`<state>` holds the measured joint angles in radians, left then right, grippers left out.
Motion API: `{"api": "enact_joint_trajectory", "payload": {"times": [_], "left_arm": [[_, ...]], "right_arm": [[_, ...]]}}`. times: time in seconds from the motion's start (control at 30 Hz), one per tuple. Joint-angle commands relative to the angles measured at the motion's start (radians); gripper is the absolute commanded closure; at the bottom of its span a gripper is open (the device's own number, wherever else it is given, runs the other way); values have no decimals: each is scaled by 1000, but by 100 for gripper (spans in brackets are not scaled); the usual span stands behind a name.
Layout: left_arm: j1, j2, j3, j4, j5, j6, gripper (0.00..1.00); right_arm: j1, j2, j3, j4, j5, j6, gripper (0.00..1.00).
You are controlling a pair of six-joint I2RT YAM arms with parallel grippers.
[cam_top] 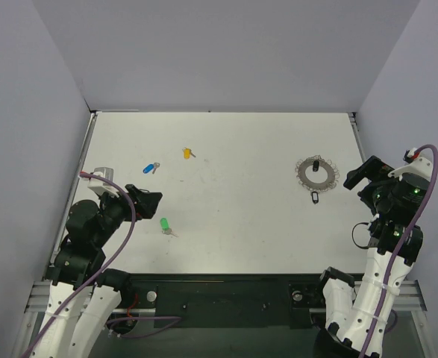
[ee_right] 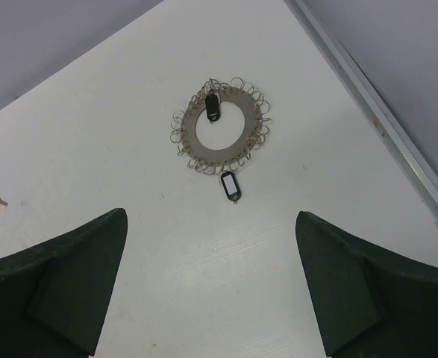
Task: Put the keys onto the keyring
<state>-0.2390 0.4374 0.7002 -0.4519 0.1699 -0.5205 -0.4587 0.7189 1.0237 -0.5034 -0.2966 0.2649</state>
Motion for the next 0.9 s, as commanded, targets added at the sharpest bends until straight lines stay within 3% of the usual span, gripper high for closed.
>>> {"api": "enact_joint_trajectory", "payload": {"times": [0.0, 0.37, 0.47, 0.57, 0.67, 0.77, 0.87], "left_arm": [[4, -3, -1, 65, 16, -16, 3], [4, -12, -13, 82, 10, -56, 3], [6, -19, -34, 111, 17, -93, 3], [6, -5, -65, 160, 83, -115, 3], [6, 36, -80, 193, 158, -110, 3], [4, 83, -61, 193, 201, -73, 3], [6, 141, -25, 156, 197, -4, 3]], "right_arm": [[-6, 8, -4, 34, 4, 0, 11], [-6, 14, -10, 34, -18, -6, 10], [-8, 16, -19, 32, -105, -52, 10], [-5, 27, -37, 23, -289, -197, 10], [3, 71, -11, -73, -552, -451, 11], [51, 169, 32, -212, -586, -582, 10], [182, 243, 61, -248, -457, -665, 11]]}}
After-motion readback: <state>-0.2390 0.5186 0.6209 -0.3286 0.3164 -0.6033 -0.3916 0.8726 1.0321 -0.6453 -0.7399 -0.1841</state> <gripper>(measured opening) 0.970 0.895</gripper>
